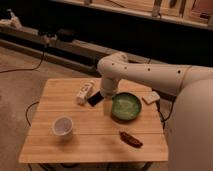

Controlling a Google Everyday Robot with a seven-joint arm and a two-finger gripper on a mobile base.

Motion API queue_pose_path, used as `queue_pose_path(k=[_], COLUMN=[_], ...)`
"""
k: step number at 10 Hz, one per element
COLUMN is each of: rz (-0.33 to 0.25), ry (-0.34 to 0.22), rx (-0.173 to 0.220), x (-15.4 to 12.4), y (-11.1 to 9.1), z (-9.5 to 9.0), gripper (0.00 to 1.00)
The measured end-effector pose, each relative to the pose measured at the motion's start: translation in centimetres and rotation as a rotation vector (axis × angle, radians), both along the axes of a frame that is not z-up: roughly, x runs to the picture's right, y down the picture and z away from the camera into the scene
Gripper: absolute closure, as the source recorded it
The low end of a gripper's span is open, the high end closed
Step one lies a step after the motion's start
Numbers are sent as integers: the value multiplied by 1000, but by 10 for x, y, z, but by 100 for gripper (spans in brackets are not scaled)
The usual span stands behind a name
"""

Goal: Move the arm in a circular motion

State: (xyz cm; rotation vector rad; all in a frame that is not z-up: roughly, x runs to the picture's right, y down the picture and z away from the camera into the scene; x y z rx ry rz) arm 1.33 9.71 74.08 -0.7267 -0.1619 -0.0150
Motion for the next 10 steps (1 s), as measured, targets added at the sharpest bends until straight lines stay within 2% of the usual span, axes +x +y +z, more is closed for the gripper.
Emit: queue_pose_path(k=[2,3,6,8,10], rz=[-60,-75,-20,15,21], ry=[-25,-23,13,41,48], rx=[-30,-68,-163,-175,-174], x=[17,35,85,115,120], y=[31,52,86,91,91], z=[-20,-30,-48,-56,-57], gripper=[20,20,20,20,20])
